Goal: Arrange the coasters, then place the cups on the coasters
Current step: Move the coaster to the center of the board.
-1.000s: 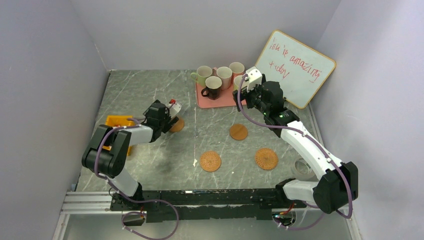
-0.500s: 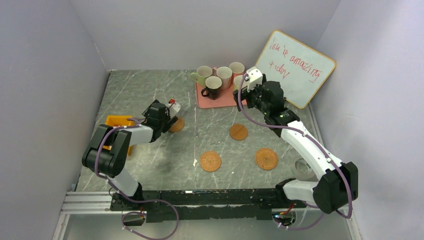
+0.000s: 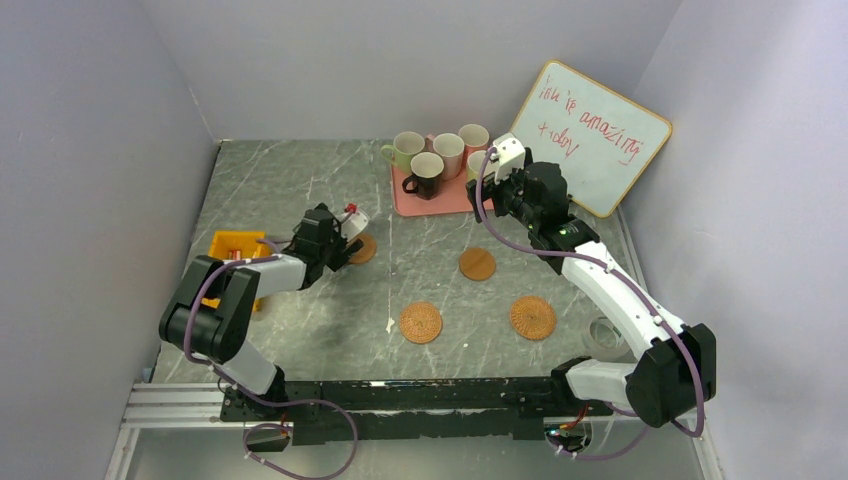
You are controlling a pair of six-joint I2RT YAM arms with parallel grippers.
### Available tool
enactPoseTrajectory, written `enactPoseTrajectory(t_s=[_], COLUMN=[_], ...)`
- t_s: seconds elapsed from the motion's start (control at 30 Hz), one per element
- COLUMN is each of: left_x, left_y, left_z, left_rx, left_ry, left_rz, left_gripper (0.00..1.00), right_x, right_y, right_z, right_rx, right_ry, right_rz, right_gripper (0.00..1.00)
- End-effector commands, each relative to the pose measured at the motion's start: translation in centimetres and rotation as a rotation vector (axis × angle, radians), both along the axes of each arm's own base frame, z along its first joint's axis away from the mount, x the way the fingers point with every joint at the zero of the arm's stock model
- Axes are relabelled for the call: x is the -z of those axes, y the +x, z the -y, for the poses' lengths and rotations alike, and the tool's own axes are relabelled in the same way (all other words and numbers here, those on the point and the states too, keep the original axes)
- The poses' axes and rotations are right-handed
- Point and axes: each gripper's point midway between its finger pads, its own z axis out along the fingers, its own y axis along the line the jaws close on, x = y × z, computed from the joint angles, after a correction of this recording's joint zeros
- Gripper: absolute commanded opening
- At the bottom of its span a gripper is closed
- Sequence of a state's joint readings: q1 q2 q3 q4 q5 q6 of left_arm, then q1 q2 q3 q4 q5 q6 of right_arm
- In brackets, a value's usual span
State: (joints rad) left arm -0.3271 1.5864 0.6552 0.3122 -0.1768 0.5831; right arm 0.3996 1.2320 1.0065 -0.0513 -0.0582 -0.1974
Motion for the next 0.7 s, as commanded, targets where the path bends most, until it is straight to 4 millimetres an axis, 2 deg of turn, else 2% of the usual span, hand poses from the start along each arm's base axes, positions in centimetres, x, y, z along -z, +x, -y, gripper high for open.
enactPoseTrajectory(t_s=[0.0, 0.2, 0.4, 0.5, 0.67], left_x=[-0.2, -1.2, -2.9, -4.0, -5.9], left_y=[-0.3, 0.3, -0.2, -0.6, -1.0], left_z=[1.4, 0.6, 0.8, 1.1, 0.9], left_rx=[0.044, -0.031, -0.01, 0.013, 0.013], left_ry=[-0.006, -0.005, -0.046, -0.073, -0.104], left_rz=[0.011, 0.073, 0.121, 0.158, 0.232], left_gripper=[0.96, 0.96, 0.96, 0.96, 0.96], right_x=[-1.9, -1.6, -1.0, 0.6, 4.5], right_y=[0.2, 0.3, -0.1, -0.8, -1.2], right_z=[-0.1, -0.2, -1.1, -2.6, -4.6], right_rx=[-0.005, -0.012, -0.07, -0.167, -0.282], right_ry=[0.032, 0.026, 0.018, 0.002, -0.022], right_rz=[0.058, 0.047, 0.017, -0.047, -0.187], right_gripper=[0.99, 0.99, 0.99, 0.99, 0.99])
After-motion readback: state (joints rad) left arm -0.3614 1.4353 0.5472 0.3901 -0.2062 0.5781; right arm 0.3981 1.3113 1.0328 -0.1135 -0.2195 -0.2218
